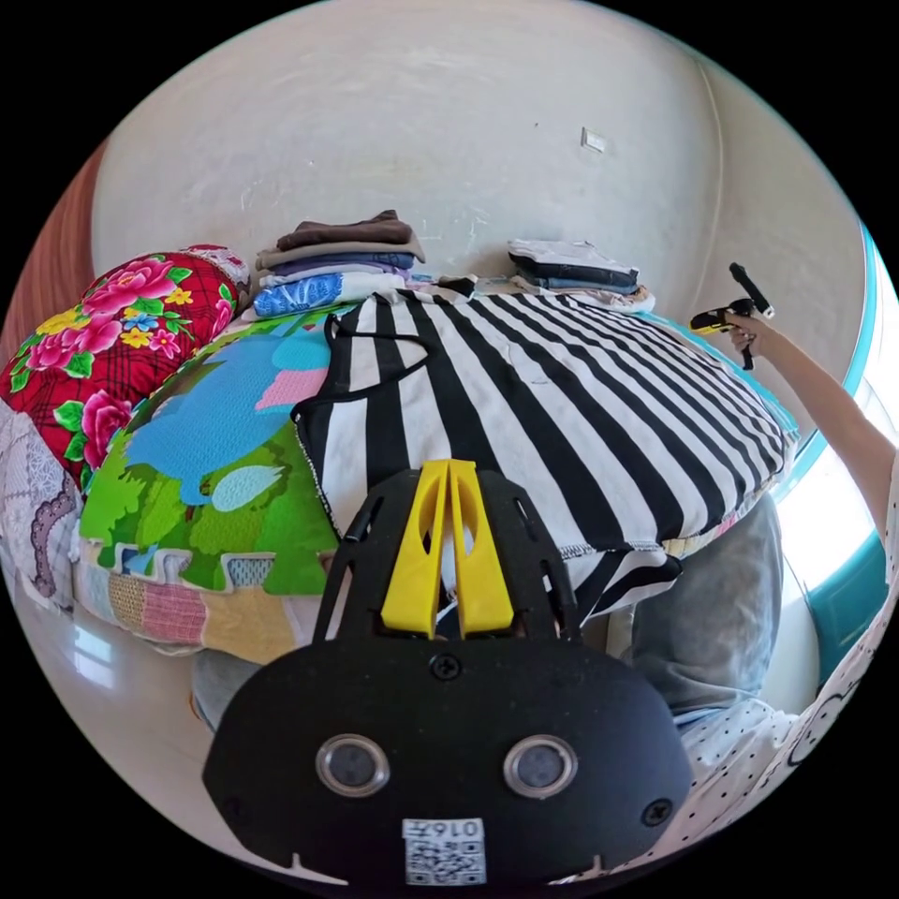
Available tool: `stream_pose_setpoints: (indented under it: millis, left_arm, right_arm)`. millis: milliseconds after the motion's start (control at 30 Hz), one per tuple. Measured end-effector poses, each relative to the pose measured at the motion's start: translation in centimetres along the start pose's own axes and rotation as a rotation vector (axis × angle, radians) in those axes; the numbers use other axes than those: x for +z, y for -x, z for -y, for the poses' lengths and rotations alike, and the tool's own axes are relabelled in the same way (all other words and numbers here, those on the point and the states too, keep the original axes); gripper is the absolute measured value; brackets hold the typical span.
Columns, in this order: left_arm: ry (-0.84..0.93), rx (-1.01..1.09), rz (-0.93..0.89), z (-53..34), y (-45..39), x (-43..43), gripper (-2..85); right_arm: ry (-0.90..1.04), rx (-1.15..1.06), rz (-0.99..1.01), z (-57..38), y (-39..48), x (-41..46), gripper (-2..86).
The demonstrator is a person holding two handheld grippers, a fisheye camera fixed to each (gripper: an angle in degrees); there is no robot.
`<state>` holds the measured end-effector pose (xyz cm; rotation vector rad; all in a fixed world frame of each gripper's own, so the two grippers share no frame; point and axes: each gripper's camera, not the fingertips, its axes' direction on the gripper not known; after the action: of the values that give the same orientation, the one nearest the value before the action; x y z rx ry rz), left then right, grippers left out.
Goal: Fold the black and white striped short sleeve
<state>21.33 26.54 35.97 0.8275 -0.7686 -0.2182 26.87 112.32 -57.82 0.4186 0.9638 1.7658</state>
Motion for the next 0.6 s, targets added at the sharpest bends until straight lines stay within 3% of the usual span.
stream_pose_setpoints:
  millis: [167, 333, 600]
  left_arm:
    - [-0.007, -0.010, -0.005, -0.3, 0.1, -0.3, -1.0]
    - [-0.008, 0.002, 0.006, -0.5, -0.2, -0.5, -1.0]
    - [-0.013, 0.003, 0.007, -1.0, -0.3, -1.0, -1.0]
  right_arm:
    - [0.087, -0.054, -0.033, 1.4, 2.3, 1.6, 7.2]
    - [0.071, -0.112, 0.003, 0.9, 4.9, 0.4, 7.2]
    - [0.090, -0.232, -0.104, -0.4, 10.8, -0.2, 5.4]
